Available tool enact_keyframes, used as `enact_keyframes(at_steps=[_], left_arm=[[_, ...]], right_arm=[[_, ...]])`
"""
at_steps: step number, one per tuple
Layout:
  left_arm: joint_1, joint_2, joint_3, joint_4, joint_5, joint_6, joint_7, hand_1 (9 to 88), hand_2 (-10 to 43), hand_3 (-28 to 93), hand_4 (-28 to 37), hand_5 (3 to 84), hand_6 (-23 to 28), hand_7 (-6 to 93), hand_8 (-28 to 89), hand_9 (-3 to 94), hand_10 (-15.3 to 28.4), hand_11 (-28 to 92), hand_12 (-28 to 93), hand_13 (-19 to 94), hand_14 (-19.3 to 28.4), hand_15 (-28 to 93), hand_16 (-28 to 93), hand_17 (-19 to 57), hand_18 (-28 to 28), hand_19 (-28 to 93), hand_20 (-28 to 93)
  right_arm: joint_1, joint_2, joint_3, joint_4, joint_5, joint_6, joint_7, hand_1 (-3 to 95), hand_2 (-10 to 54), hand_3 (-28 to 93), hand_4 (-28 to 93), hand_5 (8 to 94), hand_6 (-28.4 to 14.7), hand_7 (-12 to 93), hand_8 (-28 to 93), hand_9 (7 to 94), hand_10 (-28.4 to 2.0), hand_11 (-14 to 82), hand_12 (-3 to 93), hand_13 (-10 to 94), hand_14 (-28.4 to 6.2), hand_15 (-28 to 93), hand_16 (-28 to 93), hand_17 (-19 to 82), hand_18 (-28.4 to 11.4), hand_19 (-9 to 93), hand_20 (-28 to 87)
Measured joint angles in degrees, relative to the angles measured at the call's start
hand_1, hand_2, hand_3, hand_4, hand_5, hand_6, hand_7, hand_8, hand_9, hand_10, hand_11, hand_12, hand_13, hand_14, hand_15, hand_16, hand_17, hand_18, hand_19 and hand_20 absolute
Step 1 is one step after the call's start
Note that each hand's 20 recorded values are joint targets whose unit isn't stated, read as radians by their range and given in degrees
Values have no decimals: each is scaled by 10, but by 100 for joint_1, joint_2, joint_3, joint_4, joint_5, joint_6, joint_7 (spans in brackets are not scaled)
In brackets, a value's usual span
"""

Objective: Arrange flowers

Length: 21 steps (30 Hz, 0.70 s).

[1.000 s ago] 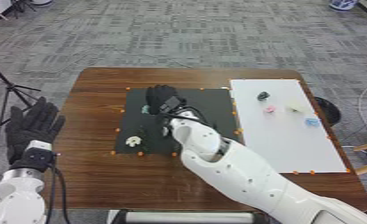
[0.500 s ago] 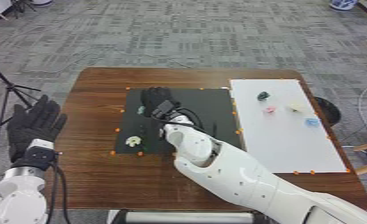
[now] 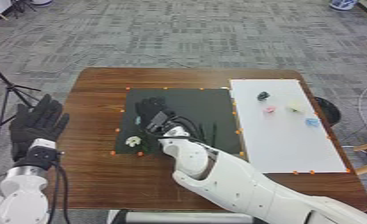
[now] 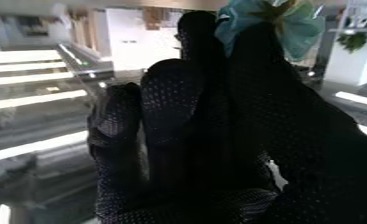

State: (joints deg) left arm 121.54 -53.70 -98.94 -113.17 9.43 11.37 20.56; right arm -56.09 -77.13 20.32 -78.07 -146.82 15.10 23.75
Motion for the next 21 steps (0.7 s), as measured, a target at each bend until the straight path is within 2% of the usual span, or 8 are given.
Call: enact_keyframes(at_steps=[9,14,21], left_arm=[[-97,-2,75,7,39,-60,-11,229,209,641,-283,385,66,100,-87,286,123,157,78,186,78,143,-51,-56,96,223,104],[-149,1,121,13,40,-102,-14,230,207,644,-283,385,65,100,-87,286,123,155,78,187,78,141,-52,-56,96,222,103],[-164,1,110,12,41,-120,-17,225,207,654,-283,385,65,100,-87,287,124,156,78,187,79,142,-51,-56,96,223,104]], right_arm=[[117,-12,-324,248,-140,456,285,568,-95,719,-283,756,-4,420,59,834,-89,99,370,709,-84,624,429,415,-244,877,401],[176,-30,-317,359,-204,449,463,558,-95,716,-283,748,-8,417,59,827,-94,98,369,706,-90,627,428,411,-245,877,399],[185,-29,-210,375,-182,248,397,532,-95,717,-283,733,-10,389,32,797,-100,124,343,691,-97,646,397,402,-244,876,395]])
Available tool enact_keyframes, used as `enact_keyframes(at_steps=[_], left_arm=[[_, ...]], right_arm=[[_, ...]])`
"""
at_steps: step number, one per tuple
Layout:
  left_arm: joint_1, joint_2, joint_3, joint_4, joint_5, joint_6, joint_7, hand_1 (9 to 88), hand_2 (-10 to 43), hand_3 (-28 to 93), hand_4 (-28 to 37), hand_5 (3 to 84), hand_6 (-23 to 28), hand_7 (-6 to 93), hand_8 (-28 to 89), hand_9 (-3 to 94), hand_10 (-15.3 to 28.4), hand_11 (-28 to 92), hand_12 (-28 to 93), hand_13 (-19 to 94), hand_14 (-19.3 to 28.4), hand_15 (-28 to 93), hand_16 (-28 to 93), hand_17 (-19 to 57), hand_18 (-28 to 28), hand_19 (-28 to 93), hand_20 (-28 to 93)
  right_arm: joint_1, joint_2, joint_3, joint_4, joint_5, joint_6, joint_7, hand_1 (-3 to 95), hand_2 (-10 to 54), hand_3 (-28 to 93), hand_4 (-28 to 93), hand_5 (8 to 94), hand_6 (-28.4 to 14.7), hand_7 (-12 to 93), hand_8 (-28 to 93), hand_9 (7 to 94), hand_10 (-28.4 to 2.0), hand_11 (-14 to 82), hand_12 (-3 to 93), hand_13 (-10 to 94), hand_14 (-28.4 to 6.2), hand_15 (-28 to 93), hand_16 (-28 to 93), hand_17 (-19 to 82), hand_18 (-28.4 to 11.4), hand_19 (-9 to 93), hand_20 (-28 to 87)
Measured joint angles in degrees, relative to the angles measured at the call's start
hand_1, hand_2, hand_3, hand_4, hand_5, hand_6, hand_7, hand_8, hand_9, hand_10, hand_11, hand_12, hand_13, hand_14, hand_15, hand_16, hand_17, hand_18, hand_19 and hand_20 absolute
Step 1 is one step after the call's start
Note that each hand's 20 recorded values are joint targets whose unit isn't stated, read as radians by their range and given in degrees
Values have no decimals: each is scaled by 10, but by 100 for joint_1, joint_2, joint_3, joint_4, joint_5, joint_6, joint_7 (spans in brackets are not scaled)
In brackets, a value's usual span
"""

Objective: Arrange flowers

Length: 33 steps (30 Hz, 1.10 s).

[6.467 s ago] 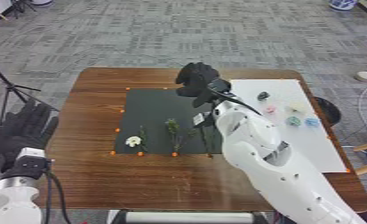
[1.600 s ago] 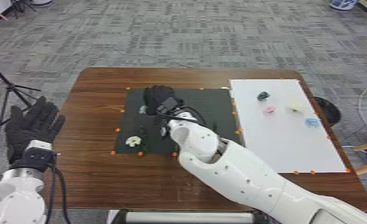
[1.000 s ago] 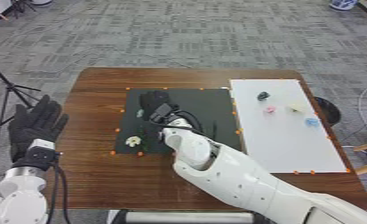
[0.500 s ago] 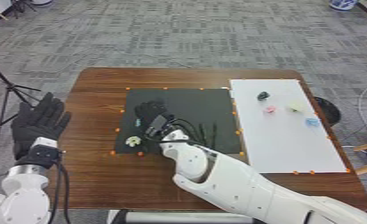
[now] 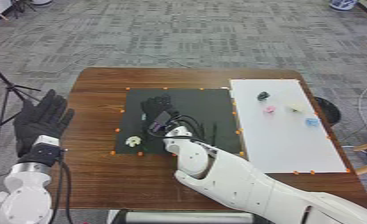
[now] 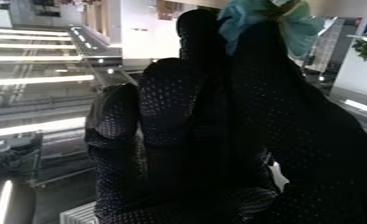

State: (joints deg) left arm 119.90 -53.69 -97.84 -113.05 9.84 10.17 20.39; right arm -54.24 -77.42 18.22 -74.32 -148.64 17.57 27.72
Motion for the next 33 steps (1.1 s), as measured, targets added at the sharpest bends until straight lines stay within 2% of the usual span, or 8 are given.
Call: enact_keyframes(at_steps=[8,13,20,33], left_arm=[[34,-2,-53,-6,-9,6,8,224,204,661,-283,387,67,101,-87,289,125,158,80,189,84,150,-47,-56,96,225,105],[32,-1,-53,-6,-24,12,22,224,201,668,-283,387,67,103,-88,289,126,161,82,189,92,157,-44,-55,97,224,104],[78,-1,-99,-24,-143,10,77,223,197,672,-283,387,67,103,-87,288,125,162,83,184,100,162,-40,-55,98,223,104],[169,-10,-176,-53,-180,5,85,231,183,675,-283,384,67,103,-87,284,125,159,87,181,104,169,-39,-56,101,222,106]], right_arm=[[-2,29,-18,-127,83,-121,-112,519,-95,706,-283,721,-13,341,9,755,-116,195,270,679,-107,666,350,394,-246,871,398],[-9,46,-58,-250,122,-174,-118,515,-95,707,-283,719,-17,329,7,746,-119,205,256,677,-108,668,345,391,-247,870,399],[-10,71,-114,-385,162,-224,-102,499,-95,733,-283,718,-19,302,14,728,-127,230,215,676,-109,671,338,392,-248,870,397],[-8,76,-149,-444,177,-219,-34,443,-95,807,-283,701,-18,237,-59,700,-141,235,180,678,-110,673,333,393,-251,874,393]])
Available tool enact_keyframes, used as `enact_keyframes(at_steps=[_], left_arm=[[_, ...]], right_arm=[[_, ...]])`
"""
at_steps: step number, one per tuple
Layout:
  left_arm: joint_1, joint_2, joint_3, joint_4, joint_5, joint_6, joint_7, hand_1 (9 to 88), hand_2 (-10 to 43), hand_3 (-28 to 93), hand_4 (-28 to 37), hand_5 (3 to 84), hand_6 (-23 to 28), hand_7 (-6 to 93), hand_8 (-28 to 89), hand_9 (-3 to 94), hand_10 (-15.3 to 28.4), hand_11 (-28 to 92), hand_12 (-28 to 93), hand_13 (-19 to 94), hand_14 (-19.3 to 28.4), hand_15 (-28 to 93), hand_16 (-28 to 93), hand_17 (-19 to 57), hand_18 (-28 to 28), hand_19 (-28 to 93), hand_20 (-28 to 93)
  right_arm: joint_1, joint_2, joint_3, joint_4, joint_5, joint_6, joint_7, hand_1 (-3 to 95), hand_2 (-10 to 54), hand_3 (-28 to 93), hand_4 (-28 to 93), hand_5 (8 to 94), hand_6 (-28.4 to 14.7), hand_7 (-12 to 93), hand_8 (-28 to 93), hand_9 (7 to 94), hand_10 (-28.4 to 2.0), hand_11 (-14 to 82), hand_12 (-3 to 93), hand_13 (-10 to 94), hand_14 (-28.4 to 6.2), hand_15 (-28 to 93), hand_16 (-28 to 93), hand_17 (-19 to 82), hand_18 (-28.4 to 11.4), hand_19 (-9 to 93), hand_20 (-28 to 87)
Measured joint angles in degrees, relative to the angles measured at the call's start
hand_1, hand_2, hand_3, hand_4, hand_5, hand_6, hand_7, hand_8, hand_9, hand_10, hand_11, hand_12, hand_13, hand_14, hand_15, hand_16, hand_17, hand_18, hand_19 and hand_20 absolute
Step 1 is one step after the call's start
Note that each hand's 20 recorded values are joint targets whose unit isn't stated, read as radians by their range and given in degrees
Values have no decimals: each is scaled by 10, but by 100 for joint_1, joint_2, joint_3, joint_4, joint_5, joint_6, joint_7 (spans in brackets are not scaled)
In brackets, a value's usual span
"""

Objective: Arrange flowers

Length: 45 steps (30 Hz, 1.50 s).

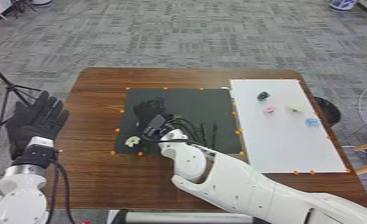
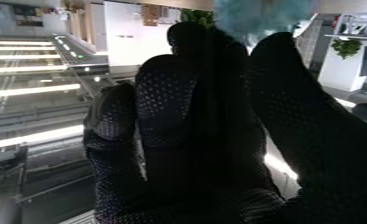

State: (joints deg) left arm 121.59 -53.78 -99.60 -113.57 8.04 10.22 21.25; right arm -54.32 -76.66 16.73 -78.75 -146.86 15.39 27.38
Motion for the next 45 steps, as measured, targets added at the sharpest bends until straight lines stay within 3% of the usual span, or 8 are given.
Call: enact_keyframes(at_steps=[10,16,22,29,32,40,45], left_arm=[[38,-24,-31,-8,-3,1,1,236,173,678,-283,381,67,102,-86,282,125,159,88,181,105,168,-37,-56,102,220,106],[110,-56,-93,-28,-3,1,0,238,172,677,-283,381,67,102,-86,282,124,159,89,183,106,171,-36,-57,103,221,107],[178,-101,-163,-44,-2,-3,-16,239,175,673,-283,382,67,103,-87,283,125,158,89,185,107,172,-36,-57,103,220,107],[332,-216,-280,-131,4,-12,-4,239,176,671,-283,383,67,103,-87,284,125,158,90,188,109,174,-36,-57,103,221,108],[389,-241,-298,-138,4,-11,-1,238,179,672,-283,384,66,103,-87,286,125,160,91,190,109,177,-35,-57,104,222,109],[427,-275,-363,-134,2,-5,9,237,181,671,-283,385,67,104,-87,289,125,162,90,193,111,182,-35,-58,105,224,109],[444,-275,-371,-134,3,-5,11,237,182,672,-283,385,66,104,-87,289,125,161,89,193,112,182,-36,-58,105,225,109]], right_arm=[[-9,19,22,-119,95,6,31,417,-95,808,-283,691,-22,233,-131,686,-149,229,176,676,-114,675,330,393,-254,876,391],[-103,62,212,-500,229,-90,63,392,-95,799,-283,667,-32,210,-131,650,-163,212,172,662,-121,685,332,386,-260,882,396],[-383,97,845,-1365,592,-1006,316,393,-95,778,-243,661,-42,177,-113,642,-172,199,171,643,-136,696,324,369,-269,883,400],[-803,352,1878,-2618,1522,-2605,769,317,135,789,-155,668,-72,107,-97,625,-202,150,153,652,-153,701,303,367,-281,893,398],[-961,504,2345,-2892,1954,-3212,906,297,186,806,-122,665,-76,96,-93,624,-209,146,154,652,-160,706,301,367,-283,897,400],[-1297,853,2844,-2987,2186,-4178,1208,282,190,784,-97,675,-74,98,-90,622,-215,142,153,653,-169,725,300,372,-284,901,409],[-1640,934,2993,-3095,2410,-4329,1464,281,174,772,-101,667,-69,98,-89,616,-221,141,155,645,-173,730,300,370,-284,900,411]])
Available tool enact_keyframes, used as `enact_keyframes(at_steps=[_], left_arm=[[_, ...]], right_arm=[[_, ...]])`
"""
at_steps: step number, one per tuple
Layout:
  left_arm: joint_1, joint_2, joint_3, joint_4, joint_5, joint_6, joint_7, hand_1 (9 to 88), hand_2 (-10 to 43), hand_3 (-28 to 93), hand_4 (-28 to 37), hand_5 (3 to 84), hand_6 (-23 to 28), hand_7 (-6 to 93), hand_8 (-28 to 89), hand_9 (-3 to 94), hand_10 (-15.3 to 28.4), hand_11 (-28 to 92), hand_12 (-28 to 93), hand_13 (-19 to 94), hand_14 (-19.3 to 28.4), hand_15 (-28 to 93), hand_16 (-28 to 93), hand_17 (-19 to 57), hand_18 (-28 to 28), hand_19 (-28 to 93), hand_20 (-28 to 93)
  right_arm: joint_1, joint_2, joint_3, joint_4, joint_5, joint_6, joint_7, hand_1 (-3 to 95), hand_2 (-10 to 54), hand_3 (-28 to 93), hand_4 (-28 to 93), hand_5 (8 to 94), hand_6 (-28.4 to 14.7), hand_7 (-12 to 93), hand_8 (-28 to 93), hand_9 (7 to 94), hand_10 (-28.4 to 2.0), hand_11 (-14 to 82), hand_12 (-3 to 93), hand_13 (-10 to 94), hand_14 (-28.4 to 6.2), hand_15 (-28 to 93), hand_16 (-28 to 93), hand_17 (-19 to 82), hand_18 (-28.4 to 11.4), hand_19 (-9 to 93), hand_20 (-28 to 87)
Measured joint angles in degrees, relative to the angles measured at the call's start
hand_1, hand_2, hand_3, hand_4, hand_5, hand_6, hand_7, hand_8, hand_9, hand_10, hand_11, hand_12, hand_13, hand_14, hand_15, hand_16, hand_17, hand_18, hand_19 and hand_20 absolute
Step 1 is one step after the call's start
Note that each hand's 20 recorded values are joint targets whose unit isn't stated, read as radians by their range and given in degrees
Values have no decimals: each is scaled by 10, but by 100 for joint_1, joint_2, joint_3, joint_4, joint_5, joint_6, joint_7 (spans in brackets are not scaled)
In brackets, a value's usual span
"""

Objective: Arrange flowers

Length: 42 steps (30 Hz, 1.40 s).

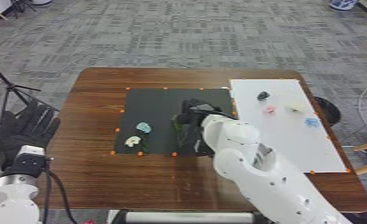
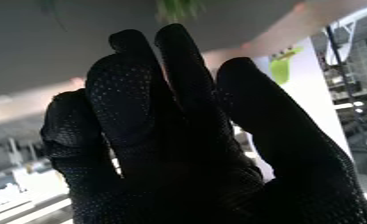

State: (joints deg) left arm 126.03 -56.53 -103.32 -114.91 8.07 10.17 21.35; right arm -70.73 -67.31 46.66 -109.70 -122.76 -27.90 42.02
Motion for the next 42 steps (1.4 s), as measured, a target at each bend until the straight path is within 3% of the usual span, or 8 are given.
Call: enact_keyframes(at_steps=[22,29,33,36,38,42], left_arm=[[-113,5,96,42,4,-1,-54,235,184,673,-283,386,66,105,-88,290,125,161,90,195,112,183,-37,-58,105,224,109],[-86,7,77,39,1,-1,-49,235,184,673,-283,386,66,105,-87,290,126,162,90,195,111,182,-37,-58,105,224,108],[-71,6,61,37,-1,0,-49,235,184,672,-283,386,66,105,-87,290,126,162,90,195,112,183,-36,-58,105,224,108],[-50,5,42,34,-1,0,-48,235,185,673,-283,386,66,105,-87,290,126,161,90,195,112,184,-36,-57,105,223,108],[-40,5,35,34,-1,1,-48,236,185,672,-283,386,66,105,-88,290,126,161,90,195,112,183,-36,-58,105,223,108],[-40,5,35,34,-1,1,-49,235,185,673,-283,386,67,105,-88,291,126,163,90,195,112,183,-36,-57,105,223,109]], right_arm=[[-346,0,-62,-50,49,31,-296,283,153,756,-128,666,-66,100,-91,599,-202,137,146,627,-174,723,288,353,-284,885,412],[-390,32,-168,-116,-15,59,-335,281,153,759,-129,670,-76,120,-86,592,-211,140,147,630,-173,723,281,358,-284,885,409],[-394,101,-211,-187,-155,284,-303,277,143,759,-130,677,-79,142,-80,598,-224,146,148,643,-165,721,275,372,-284,894,405],[-408,197,-279,-280,-476,751,-310,276,139,759,-132,681,-80,151,-82,604,-224,149,149,646,-163,720,274,374,-284,899,400],[-419,246,-291,-351,-691,999,-335,277,139,759,-134,683,-79,154,-82,614,-215,156,153,646,-162,720,275,372,-284,899,398],[-437,264,-162,-457,-543,997,-542,295,150,765,-144,666,-70,143,-93,621,-199,162,158,645,-156,718,282,362,-276,896,397]])
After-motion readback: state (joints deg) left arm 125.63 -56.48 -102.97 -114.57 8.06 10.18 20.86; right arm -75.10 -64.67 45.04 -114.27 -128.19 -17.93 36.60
